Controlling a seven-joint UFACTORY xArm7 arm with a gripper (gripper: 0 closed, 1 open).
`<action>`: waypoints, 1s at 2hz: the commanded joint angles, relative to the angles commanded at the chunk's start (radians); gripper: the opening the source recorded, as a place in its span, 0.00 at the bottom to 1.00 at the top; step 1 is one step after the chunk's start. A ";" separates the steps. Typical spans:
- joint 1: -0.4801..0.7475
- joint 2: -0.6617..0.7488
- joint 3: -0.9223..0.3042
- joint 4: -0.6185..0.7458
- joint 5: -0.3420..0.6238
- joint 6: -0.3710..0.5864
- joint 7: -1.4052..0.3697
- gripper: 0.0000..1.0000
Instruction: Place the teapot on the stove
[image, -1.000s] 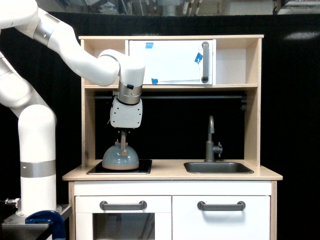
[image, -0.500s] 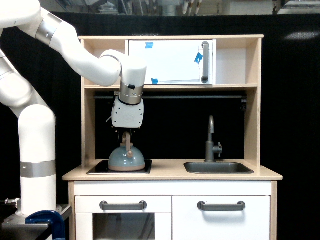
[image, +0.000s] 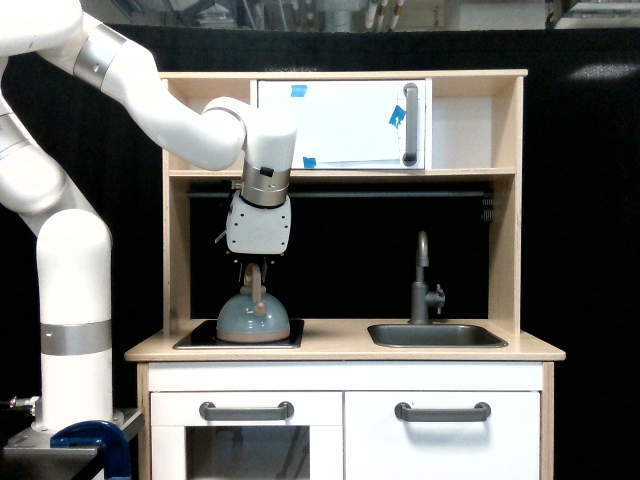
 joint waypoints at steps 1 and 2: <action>-0.047 -0.064 -0.152 0.142 -0.155 0.238 0.006 1.00; -0.051 -0.050 -0.251 0.232 -0.230 0.335 -0.026 1.00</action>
